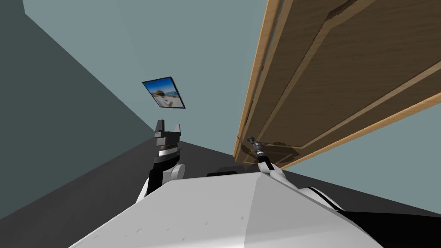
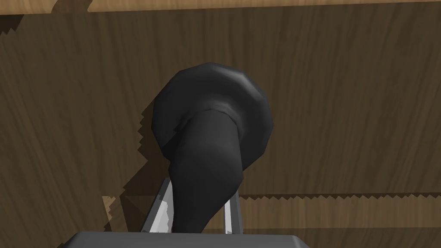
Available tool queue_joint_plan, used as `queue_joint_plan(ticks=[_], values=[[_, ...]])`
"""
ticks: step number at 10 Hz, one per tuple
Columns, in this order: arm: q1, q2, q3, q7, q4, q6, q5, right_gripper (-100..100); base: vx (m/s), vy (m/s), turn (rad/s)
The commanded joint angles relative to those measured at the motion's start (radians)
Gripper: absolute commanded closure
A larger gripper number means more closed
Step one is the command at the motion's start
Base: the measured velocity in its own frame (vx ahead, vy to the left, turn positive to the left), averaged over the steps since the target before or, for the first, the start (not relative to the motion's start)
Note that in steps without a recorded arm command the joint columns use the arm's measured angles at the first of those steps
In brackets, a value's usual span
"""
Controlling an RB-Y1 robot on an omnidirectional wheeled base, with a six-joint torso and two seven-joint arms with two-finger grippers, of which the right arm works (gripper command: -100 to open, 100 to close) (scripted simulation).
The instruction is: Pull the door open
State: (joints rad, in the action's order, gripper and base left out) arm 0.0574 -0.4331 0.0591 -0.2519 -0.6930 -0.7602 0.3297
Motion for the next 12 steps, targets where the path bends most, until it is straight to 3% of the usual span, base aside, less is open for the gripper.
queue_joint_plan(ticks=[1,3,4,10,11,12], values=[[-0.008,-0.014,0.016,-0.022,-0.003,-0.016,-0.006,100,-0.194,-0.026,0.133],[-0.02,-0.03,0.031,-0.044,-0.006,-0.028,-0.01,100,-0.195,-0.037,0.106],[-0.02,-0.026,0.024,-0.035,-0.012,-0.017,-0.007,100,-0.082,-0.01,0.018],[-0.093,-0.097,0.115,-0.122,-0.047,-0.101,-0.026,100,-0.217,-0.06,0.117],[-0.101,-0.104,0.124,-0.13,-0.051,-0.11,-0.028,100,-0.223,-0.083,0.104],[-0.097,-0.097,0.117,-0.123,-0.049,-0.098,-0.026,100,-0.094,-0.026,0.018]])
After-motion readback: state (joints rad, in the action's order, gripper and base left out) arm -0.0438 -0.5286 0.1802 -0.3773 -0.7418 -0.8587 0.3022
